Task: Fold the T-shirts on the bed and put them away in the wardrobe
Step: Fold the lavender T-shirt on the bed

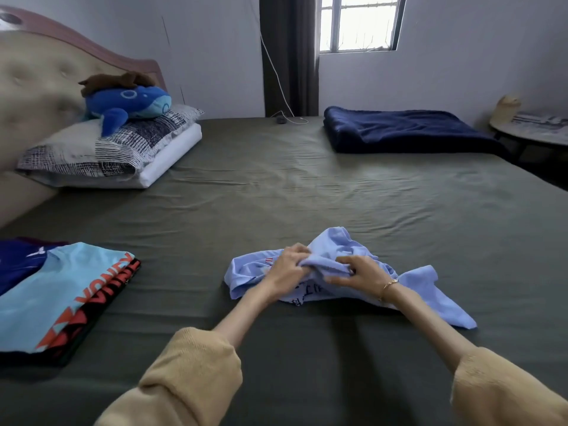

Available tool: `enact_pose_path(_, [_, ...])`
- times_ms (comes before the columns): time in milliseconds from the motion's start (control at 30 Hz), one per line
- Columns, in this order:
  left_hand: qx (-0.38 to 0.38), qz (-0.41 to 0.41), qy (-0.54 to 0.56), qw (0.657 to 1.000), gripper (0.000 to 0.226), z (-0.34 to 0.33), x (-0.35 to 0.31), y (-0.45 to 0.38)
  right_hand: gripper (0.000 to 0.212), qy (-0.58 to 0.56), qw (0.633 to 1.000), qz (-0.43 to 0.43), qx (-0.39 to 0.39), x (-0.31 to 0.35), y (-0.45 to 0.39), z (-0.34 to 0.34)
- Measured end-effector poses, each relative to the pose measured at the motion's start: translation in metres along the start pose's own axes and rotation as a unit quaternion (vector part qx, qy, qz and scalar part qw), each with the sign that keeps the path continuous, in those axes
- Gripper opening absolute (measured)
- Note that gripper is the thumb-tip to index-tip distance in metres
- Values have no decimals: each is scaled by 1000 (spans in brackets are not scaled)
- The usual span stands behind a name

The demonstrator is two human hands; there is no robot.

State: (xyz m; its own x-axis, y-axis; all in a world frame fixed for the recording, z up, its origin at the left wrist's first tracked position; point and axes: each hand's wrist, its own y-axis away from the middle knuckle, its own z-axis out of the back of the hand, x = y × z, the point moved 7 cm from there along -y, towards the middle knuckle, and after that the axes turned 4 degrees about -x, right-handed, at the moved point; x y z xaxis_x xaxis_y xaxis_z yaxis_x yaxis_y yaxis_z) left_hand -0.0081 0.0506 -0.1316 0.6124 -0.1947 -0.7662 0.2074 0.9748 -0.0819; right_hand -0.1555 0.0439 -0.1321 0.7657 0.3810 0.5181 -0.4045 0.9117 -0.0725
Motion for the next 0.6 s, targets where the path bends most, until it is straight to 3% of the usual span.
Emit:
enact_pose_path(100, [-37,-2,140,990,27,39,-24,-12,42,64,998,6,-24,-4,-2,16])
enact_pose_path(200, [-42,6,167,985,21,65,-34,-14,44,200,978,-28,-43,-5,1,31])
enact_pose_path(267, [-25,25,138,990,11,77,-34,-15,51,206,975,-77,-27,-5,10,39])
enact_pose_path(333, [33,52,61,996,31,82,-26,-13,73,126,981,-135,52,-14,12,17])
enact_pose_path(367, [59,57,34,996,36,84,-24,-10,75,136,973,-150,108,-17,12,-4])
enact_pose_path(400, [81,58,20,995,34,86,-21,-6,62,142,964,-131,184,-16,25,-25])
enact_pose_path(433, [107,61,14,992,27,87,-19,-2,46,185,921,-242,243,-28,41,-25])
enact_pose_path(467, [140,75,0,987,22,87,-15,3,37,176,924,-242,239,-18,46,-28])
enact_pose_path(500, [178,97,-31,979,20,87,-10,9,38,75,961,-184,190,-6,38,-34])
enact_pose_path(533, [221,130,-73,964,22,87,-1,16,38,94,973,-148,154,-12,19,-30])
enact_pose_path(600, [303,206,-135,920,23,90,15,30,32,6,971,-124,204,5,34,-9])
